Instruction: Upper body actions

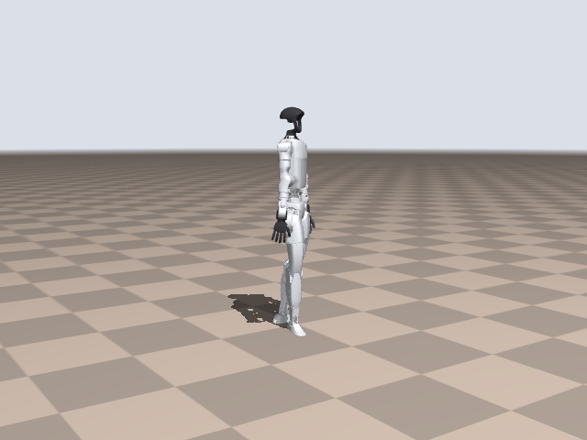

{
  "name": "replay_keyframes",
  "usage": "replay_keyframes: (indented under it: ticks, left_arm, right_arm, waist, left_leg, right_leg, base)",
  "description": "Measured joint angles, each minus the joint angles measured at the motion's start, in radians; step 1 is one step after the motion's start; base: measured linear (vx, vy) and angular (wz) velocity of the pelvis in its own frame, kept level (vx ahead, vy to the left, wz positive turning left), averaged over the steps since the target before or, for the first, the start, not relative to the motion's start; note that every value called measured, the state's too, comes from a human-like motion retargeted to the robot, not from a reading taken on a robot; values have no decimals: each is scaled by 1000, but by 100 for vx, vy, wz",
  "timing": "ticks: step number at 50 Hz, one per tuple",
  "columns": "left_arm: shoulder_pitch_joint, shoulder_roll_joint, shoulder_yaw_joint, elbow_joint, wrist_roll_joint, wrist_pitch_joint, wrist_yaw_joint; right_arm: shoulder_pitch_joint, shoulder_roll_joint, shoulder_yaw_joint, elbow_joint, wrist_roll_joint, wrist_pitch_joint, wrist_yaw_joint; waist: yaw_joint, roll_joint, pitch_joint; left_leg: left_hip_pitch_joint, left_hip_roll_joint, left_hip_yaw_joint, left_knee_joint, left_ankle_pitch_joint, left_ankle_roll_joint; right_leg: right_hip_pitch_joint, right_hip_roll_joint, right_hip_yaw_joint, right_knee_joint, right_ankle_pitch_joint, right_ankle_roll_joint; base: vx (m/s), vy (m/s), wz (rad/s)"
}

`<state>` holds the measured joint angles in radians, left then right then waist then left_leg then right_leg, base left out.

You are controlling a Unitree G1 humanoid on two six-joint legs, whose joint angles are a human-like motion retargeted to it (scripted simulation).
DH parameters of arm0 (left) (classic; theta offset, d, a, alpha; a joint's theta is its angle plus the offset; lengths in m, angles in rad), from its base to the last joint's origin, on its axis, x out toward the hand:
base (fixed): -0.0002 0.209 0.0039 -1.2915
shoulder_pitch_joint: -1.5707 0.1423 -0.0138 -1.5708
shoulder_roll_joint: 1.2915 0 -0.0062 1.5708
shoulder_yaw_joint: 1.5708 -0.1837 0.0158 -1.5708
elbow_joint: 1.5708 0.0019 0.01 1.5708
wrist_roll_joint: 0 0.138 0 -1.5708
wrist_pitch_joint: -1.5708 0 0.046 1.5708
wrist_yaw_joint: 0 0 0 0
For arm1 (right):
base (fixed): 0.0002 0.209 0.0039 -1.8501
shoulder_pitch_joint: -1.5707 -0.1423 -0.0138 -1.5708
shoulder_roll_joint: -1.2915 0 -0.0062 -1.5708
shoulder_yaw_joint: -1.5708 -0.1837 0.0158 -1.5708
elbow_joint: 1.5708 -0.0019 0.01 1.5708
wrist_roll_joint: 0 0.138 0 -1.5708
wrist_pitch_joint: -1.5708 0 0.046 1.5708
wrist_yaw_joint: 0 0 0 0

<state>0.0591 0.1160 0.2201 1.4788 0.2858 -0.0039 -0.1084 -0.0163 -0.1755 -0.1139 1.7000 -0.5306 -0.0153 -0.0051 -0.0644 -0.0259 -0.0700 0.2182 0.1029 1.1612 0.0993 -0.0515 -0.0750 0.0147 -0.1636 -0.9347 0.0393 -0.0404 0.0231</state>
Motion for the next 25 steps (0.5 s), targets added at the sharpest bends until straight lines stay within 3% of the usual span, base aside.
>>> replay_keyframes:
  ticks: [3, 8, 10, 14, 20, 25]
  left_arm:
    - [6, -24, 18, -29, -27, -33, -22]
    - [18, -41, 9, -54, -2, -51, -26]
    - [17, -41, -3, -45, 10, -55, -22]
    - [3, -48, -8, -12, 27, -49, -14]
    - [5, -51, -8, 5, 24, -46, -6]
    - [16, -41, -6, 27, 22, -44, -3]
  right_arm:
    - [0, 8, 20, 0, -19, 2, 5]
    - [6, 20, 27, -31, -47, -3, 32]
    - [4, 19, 31, -50, -63, -4, 41]
    - [-25, 7, 35, -79, -89, -6, 47]
    - [-53, -2, 34, -130, -70, -17, 78]
    - [-60, 7, 35, -145, -55, -23, 79]
  waist:
    - [-21, -17, -4]
    - [1, -87, 21]
    - [23, -99, 30]
    - [76, -73, 43]
    - [120, -52, 63]
    - [94, -1, 46]
  left_leg:
    - [38, 8, 25, 41, 90, 31]
    - [86, 7, -67, 172, 163, 157]
    - [64, 24, -173, 253, 130, 147]
    - [-124, 10, -548, 443, 54, 90]
    - [-234, -58, -706, 432, -32, 97]
    - [-309, -81, -782, 274, -94, 19]
  right_leg:
    - [-2, -17, 31, 17, -20, -8]
    - [24, -76, 119, 23, -26, -10]
    - [24, -82, 173, 23, -25, -14]
    - [0, -49, 275, 9, -9, -27]
    - [-36, -30, 402, 15, 12, -31]
    - [-58, 36, 440, 9, 20, -29]
  base:
    - [-7, -28, -98]
    - [-3, -28, -115]
    - [1, -16, -140]
    - [-4, -11, -165]
    - [0, -4, -130]
    - [8, 0, -73]
